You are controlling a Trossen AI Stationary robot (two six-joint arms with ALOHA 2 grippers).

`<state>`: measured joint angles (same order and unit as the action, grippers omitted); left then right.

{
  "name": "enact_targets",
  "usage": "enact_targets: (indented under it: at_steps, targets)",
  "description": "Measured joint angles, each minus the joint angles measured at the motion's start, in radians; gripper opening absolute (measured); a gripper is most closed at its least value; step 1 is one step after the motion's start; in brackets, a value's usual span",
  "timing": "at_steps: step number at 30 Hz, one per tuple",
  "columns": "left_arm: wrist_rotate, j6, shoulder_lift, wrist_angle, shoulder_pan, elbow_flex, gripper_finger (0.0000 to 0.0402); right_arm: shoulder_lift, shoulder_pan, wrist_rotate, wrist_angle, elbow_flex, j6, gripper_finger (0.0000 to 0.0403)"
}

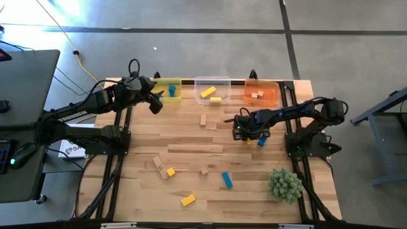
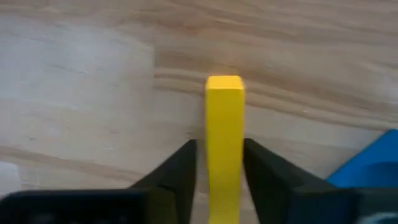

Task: Sort & place blocks by color
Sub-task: Put the yellow block into the transparent bin

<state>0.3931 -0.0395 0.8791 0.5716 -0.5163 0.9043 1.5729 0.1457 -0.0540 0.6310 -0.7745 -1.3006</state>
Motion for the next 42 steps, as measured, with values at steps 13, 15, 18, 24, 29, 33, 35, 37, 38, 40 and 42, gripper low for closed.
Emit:
enact_targets:
  at_steps: [13, 15, 18, 24, 29, 33, 35, 37, 38, 40, 42]
  targets:
    - [0.001, -0.025, 0.000, 0.003, 0.000, 0.000, 0.0227, 0.003, 0.012, -0.036, -0.064, -0.061, 0.038, 0.0042]
    - [0.001, -0.024, 0.000, 0.004, 0.000, 0.000, 0.0227, 0.004, 0.023, -0.040, -0.080, -0.089, 0.089, 0.0033]
    - [0.004, -0.020, 0.000, 0.004, 0.000, 0.000, 0.0227, 0.004, 0.055, -0.034, -0.115, -0.153, 0.170, 0.0032]
    - [0.047, 0.026, 0.001, 0.000, -0.001, 0.000, 0.0227, 0.004, 0.153, -0.043, -0.135, -0.280, 0.402, 0.0032]
    - [0.067, 0.036, 0.017, -0.043, -0.011, 0.000, 0.0227, 0.004, 0.250, -0.078, -0.149, -0.387, 0.598, 0.0037]
    - [0.068, 0.065, 0.039, -0.065, -0.024, 0.000, 0.0227, 0.004, 0.320, -0.084, -0.205, -0.459, 0.758, 0.0035]
    - [0.068, 0.091, 0.050, -0.068, -0.033, 0.000, 0.0227, 0.004, 0.353, -0.098, -0.250, -0.488, 0.828, 0.0034]
    - [0.068, 0.113, 0.062, -0.068, -0.041, 0.000, 0.0227, 0.004, 0.384, -0.126, -0.309, -0.513, 0.892, 0.0034]
    - [0.068, 0.122, 0.069, -0.068, -0.045, 0.000, 0.0227, 0.004, 0.397, -0.136, -0.338, -0.521, 0.921, 0.0034]
    - [0.068, 0.139, 0.082, -0.070, -0.053, 0.000, 0.0227, 0.004, 0.424, -0.161, -0.397, -0.534, 0.989, 0.0034]
    - [0.068, 0.142, 0.096, -0.074, -0.062, 0.000, 0.0227, 0.004, 0.447, -0.195, -0.460, -0.539, 1.063, 0.0034]
